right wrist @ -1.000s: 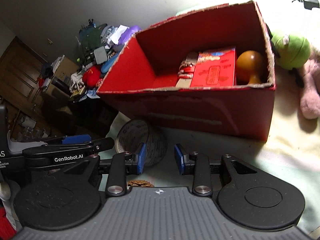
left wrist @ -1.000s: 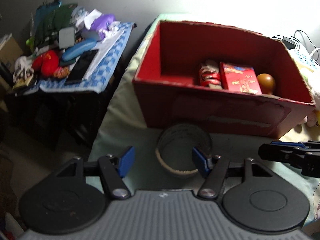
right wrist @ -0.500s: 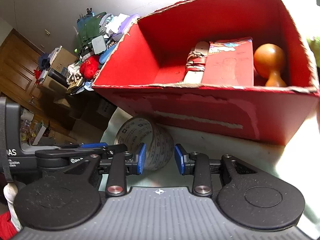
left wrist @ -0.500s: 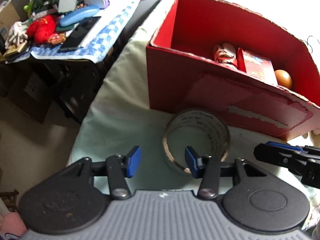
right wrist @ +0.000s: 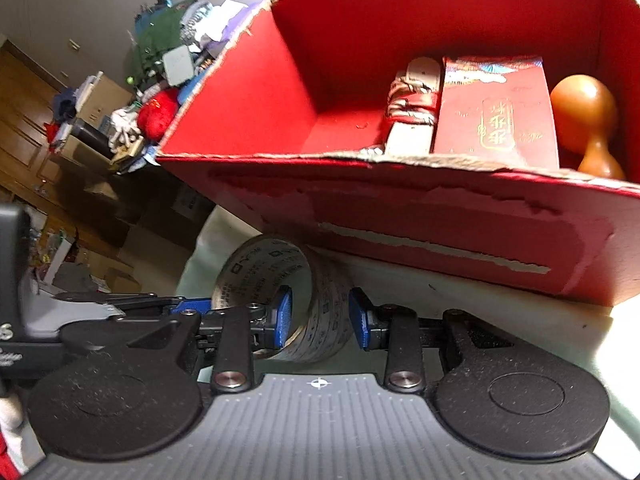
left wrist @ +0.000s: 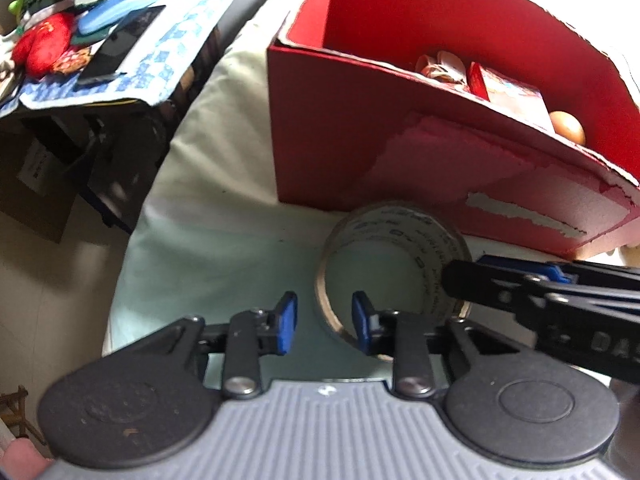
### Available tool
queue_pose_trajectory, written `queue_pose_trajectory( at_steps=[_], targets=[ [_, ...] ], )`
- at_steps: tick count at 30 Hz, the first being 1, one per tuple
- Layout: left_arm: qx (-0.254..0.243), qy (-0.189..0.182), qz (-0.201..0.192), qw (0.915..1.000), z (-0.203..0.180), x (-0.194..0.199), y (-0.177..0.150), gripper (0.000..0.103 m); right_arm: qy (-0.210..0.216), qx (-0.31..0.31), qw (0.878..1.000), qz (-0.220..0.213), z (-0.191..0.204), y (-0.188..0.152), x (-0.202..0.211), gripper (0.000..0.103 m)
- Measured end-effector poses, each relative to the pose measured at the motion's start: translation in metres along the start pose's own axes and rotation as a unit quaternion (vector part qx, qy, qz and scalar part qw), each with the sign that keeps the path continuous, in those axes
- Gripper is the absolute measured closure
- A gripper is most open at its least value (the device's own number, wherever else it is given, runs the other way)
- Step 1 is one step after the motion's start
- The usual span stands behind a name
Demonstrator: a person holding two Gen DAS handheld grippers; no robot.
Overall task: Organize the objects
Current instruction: 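Close the right gripper on the rim of the clear tape roll, then lift the tape roll with the right gripper over the red box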
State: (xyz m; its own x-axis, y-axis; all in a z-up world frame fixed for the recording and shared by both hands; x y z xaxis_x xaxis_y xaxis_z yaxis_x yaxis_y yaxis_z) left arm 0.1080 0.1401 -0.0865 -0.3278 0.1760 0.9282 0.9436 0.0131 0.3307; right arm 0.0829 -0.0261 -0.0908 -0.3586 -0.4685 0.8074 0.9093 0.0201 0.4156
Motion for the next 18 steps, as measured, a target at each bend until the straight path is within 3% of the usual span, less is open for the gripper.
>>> queue_pose_trajectory(
  at_steps=[4, 18],
  targets=[
    [-0.016, -0.003, 0.003, 0.9999, -0.002, -0.003, 0.001, 0.078, 0.001, -0.015, 1.0, 0.01, -0.002, -0.001, -0.008, 0.081],
    [-0.1, 0.007, -0.008, 0.9949, -0.044, 0.018, -0.008, 0.083, 0.0, -0.013, 1.0, -0.014, -0.02, -0.011, 0.029, 0.086]
  ],
)
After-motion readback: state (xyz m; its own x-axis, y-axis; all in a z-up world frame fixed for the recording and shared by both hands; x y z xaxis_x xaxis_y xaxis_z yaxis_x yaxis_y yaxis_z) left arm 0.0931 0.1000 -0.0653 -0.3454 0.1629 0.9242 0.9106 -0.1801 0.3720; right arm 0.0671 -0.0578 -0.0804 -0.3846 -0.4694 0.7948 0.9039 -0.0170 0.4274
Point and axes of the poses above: each gripper's, at about its wrist camera, not at the fingertips, and x roughly against the way its jaws point, z to its left, y to its top, the point moved 2 cm from there along -x, roughly the way its jaws point, and after that the axes turned 5 degrees about -y, right-handed, at the moved point
